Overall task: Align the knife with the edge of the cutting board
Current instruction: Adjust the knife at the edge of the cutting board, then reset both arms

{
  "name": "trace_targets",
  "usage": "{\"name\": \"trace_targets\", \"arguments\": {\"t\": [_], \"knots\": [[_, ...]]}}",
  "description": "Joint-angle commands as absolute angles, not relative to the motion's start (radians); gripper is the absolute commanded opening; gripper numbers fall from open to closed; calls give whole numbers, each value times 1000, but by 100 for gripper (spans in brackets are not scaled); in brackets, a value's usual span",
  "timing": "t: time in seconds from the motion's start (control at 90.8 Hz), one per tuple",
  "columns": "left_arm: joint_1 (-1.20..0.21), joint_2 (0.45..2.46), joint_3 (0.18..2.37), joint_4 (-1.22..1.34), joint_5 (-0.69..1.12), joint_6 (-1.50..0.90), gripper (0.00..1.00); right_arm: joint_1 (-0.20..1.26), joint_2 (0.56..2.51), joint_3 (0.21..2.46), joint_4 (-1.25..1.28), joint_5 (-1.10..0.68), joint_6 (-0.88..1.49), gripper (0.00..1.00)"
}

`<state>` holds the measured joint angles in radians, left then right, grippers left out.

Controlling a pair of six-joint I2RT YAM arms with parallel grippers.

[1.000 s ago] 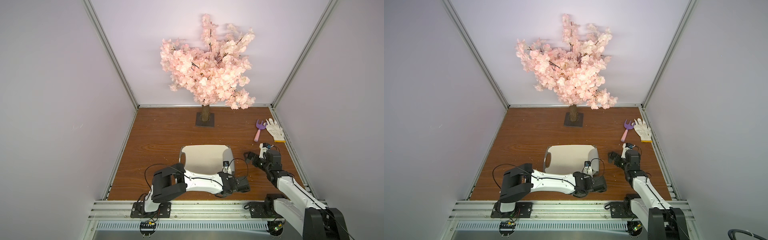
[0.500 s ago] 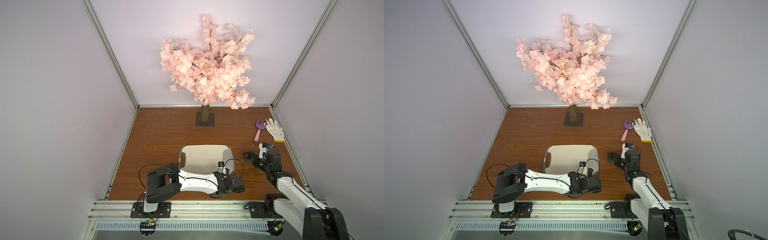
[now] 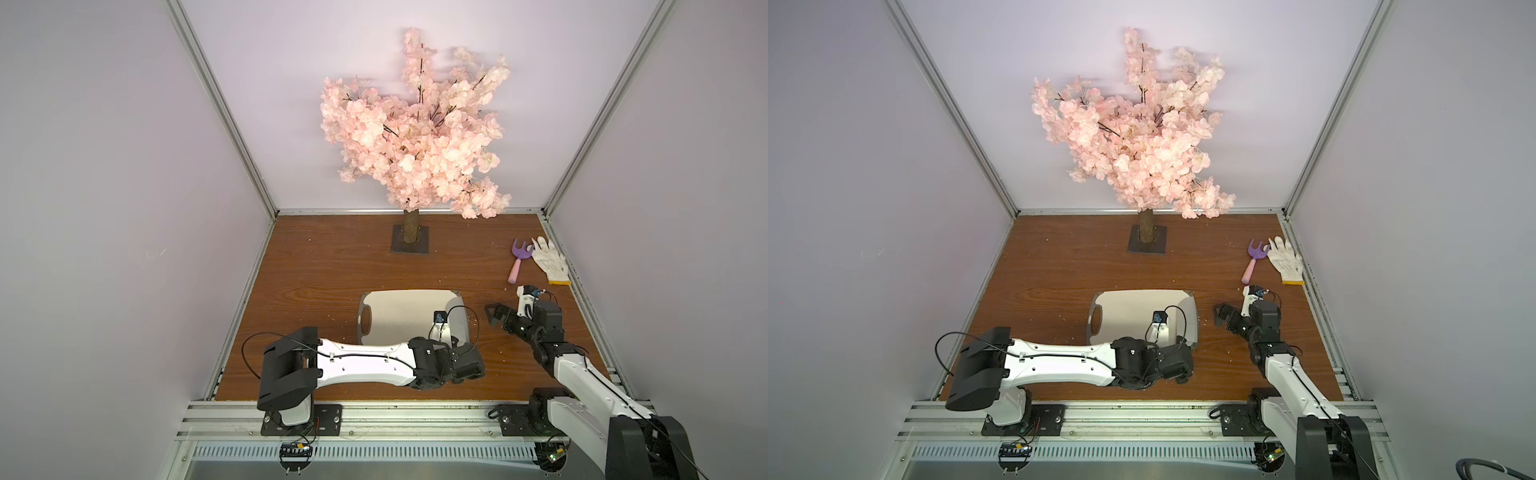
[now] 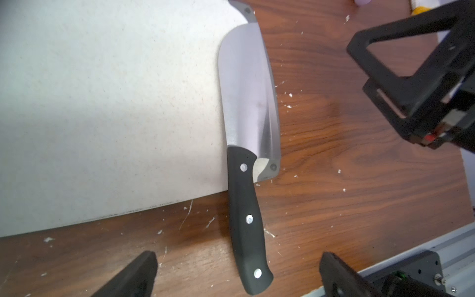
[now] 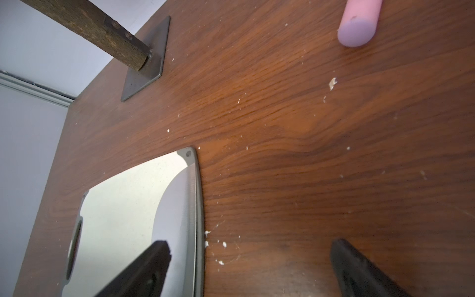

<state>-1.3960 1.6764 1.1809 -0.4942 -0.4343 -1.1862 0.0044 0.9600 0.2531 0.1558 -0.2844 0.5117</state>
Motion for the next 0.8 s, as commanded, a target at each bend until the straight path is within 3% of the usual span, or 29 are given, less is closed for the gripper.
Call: {"name": "trace_targets", "arguments": {"t": [0.0,0.275,0.583,0.793], "knots": [[-1401,1630,1154,-518,-511,-1110,100,0,959,267,161,-313,508,99],[-1330,1460,1091,-518,-555,-963,100,26,920,313,75,-348,522,100],[-1124,1260,1074,-519,-535,-717,100,114,849,411,-79,-261,517,100],[-914,1173,1091,-512,-407,-608,100,167,884,500,-166,-248,481,99]]}}
